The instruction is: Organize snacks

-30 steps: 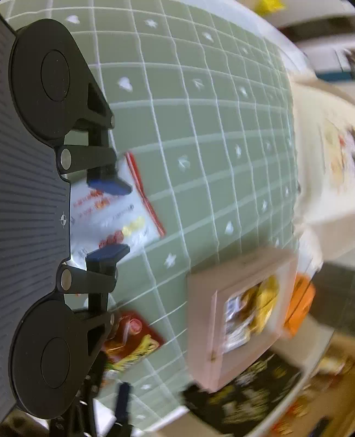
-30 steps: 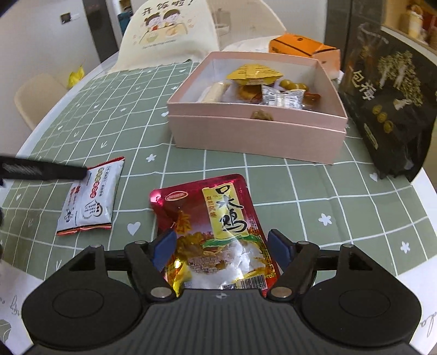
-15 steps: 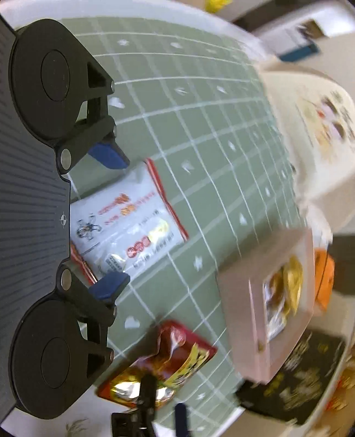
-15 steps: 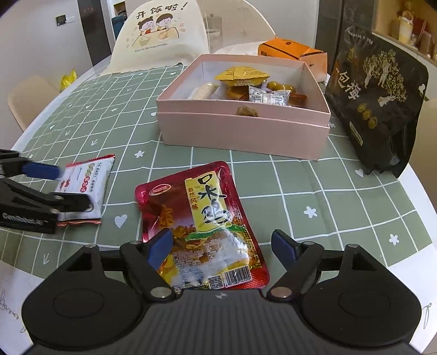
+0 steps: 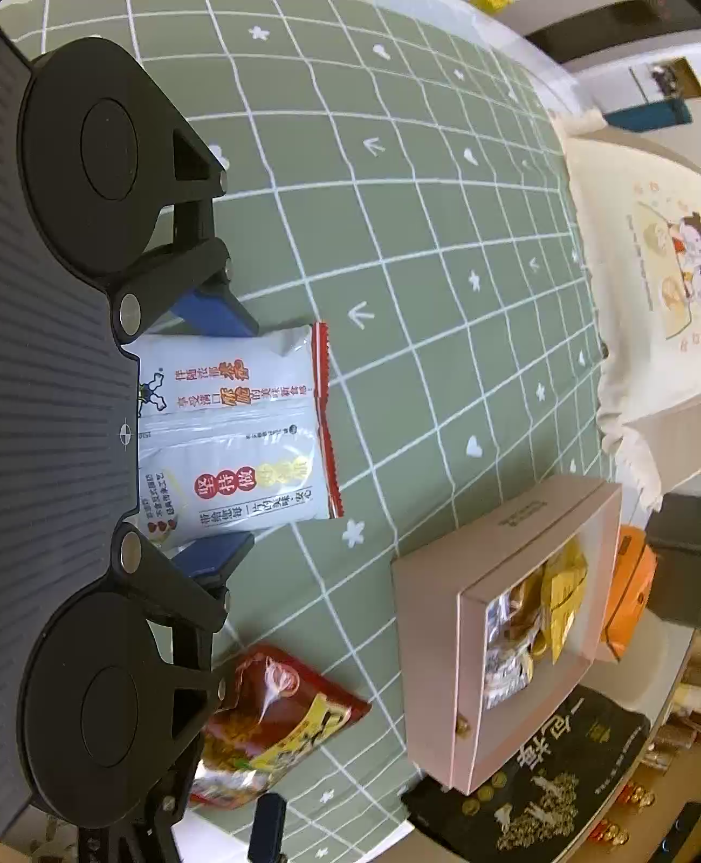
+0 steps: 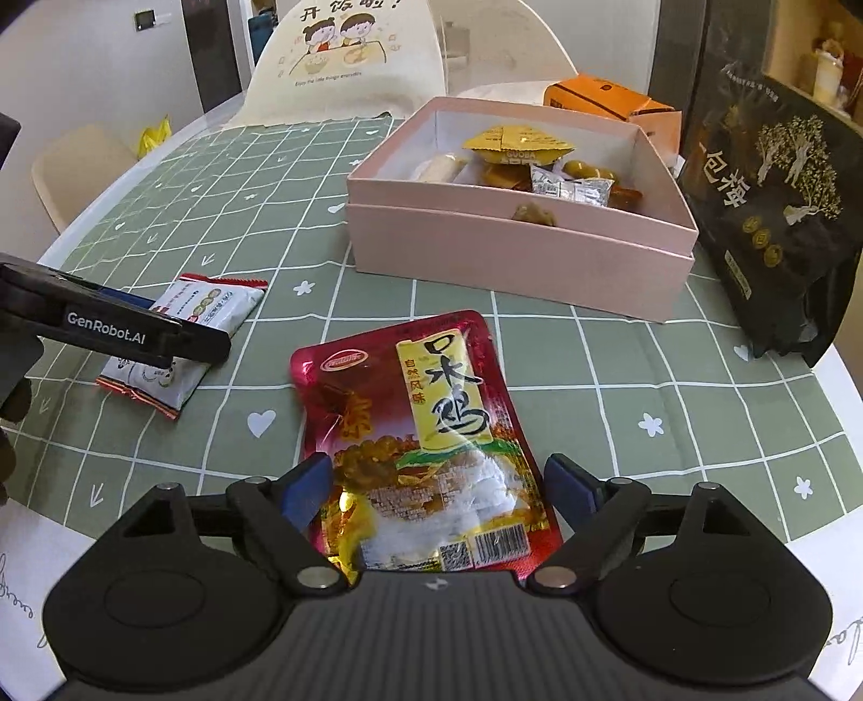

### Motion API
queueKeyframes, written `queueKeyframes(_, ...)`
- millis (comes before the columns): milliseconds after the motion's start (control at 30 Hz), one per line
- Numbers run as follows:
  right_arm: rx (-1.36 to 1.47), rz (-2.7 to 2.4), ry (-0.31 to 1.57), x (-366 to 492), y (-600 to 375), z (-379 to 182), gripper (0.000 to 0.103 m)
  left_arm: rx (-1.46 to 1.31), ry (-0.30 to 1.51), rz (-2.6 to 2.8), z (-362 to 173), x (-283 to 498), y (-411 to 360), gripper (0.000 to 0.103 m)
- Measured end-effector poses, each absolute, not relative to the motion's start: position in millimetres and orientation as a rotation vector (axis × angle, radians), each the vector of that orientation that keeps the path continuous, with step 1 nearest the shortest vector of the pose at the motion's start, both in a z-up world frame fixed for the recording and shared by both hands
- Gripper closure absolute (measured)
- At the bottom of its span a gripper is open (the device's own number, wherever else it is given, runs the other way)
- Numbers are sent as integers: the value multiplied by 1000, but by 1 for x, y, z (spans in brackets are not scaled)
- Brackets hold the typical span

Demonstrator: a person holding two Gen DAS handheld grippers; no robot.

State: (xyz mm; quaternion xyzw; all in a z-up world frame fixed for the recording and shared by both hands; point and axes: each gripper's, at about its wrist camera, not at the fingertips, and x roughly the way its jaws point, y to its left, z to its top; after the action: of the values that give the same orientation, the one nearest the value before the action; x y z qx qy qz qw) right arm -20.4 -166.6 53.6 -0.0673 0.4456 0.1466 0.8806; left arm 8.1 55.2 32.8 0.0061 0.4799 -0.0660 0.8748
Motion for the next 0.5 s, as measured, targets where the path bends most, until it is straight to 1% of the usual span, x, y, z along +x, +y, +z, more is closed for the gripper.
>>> queueKeyframes(233, -157, 323, 887, -10, -168, 59, 17, -10, 1022, -206, 35, -9, 50, 21)
queueKeyframes(300, -127, 336, 873, -3, -170, 61, 17, -16, 1029, -228, 36, -19, 48, 21)
queueKeyframes(400, -54, 351, 901, 12, -176, 55, 17, -16, 1036, -245, 36, -33, 46, 21)
queueKeyframes(433, -32, 349, 919, 17, -177, 51, 13, -15, 1036, -246, 36, -38, 47, 21)
queueKeyframes(500, -22, 359, 915, 18, -176, 48, 8, -7, 1036, -245, 36, -45, 47, 21)
